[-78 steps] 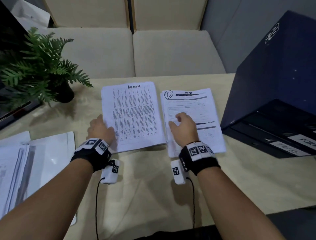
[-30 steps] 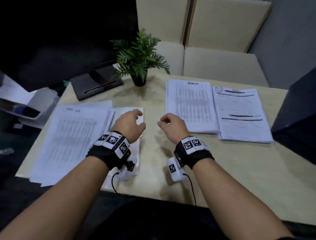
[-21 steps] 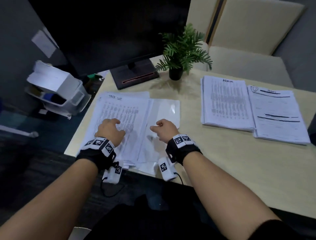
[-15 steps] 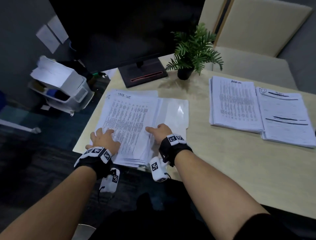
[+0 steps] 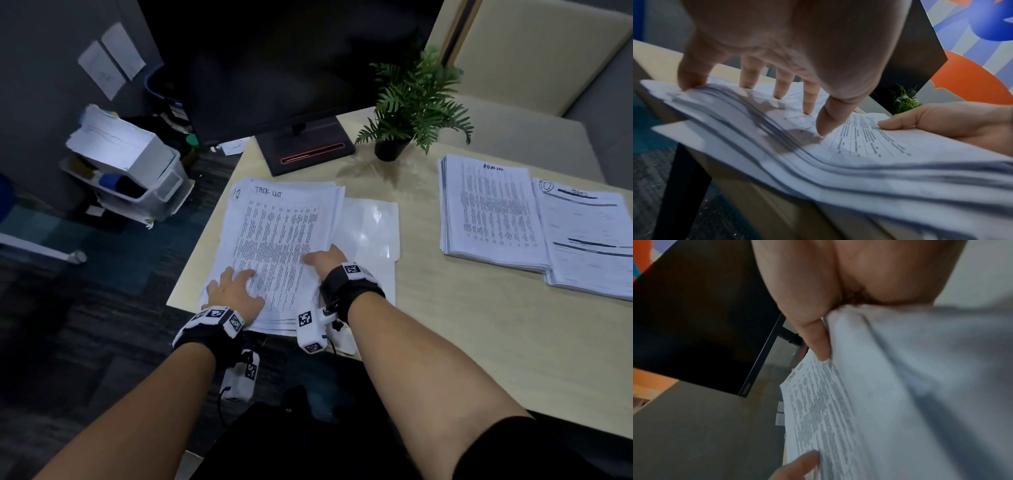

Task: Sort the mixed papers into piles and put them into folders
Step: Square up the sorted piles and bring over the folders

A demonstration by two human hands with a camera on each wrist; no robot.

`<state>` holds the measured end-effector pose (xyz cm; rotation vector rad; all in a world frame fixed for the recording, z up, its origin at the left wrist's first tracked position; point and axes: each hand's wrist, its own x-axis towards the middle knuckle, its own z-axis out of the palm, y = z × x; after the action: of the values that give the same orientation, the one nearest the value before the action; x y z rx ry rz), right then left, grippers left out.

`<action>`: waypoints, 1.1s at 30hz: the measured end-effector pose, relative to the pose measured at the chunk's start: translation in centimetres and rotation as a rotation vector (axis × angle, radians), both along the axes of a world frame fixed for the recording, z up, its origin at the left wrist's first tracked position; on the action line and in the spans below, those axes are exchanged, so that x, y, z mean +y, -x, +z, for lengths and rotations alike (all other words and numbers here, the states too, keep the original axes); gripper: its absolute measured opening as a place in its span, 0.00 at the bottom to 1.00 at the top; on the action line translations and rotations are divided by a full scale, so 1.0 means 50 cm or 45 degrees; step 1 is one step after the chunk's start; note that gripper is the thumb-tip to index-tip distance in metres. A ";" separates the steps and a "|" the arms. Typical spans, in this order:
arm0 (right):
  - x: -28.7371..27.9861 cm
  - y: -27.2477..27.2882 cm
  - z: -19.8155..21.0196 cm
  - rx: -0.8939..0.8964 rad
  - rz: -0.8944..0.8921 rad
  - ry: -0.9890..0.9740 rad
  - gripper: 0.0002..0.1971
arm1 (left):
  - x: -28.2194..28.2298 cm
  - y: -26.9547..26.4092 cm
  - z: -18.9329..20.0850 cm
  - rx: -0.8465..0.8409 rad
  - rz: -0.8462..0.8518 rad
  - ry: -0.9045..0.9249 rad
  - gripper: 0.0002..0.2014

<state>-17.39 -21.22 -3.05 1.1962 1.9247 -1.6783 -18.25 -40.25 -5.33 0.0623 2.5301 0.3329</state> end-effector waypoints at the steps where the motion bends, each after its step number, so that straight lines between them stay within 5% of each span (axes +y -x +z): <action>1: -0.002 0.000 -0.003 0.025 -0.004 -0.006 0.28 | -0.001 0.000 0.001 0.003 0.014 -0.016 0.30; 5: -0.002 -0.011 0.021 0.207 0.034 -0.063 0.21 | 0.000 0.001 0.014 0.015 0.115 -0.151 0.30; 9: 0.032 -0.063 0.086 0.479 0.071 -0.151 0.19 | 0.008 0.015 0.039 0.110 0.330 -0.411 0.40; 17: 0.236 -0.270 0.228 0.755 -0.072 -0.172 0.19 | 0.176 0.045 0.154 -0.130 0.223 -1.293 0.55; 21: 0.320 -0.377 0.251 0.799 -0.137 -0.204 0.20 | 0.307 0.010 0.199 -0.287 0.095 -1.539 0.39; 25: 0.414 -0.450 0.230 0.768 -0.288 -0.316 0.17 | 0.424 -0.054 0.213 -0.204 0.045 -1.622 0.27; 29: 0.507 -0.490 0.199 0.777 -0.475 -0.368 0.15 | 0.527 -0.132 0.213 0.065 0.057 -1.536 0.23; 33: 0.573 -0.534 0.183 0.807 -0.432 -0.358 0.20 | 0.576 -0.211 0.205 0.071 0.085 -1.584 0.23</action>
<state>9.30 7.43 6.09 1.2435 2.5065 -2.2240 -7.67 -11.44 4.92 0.4533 1.9795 1.8584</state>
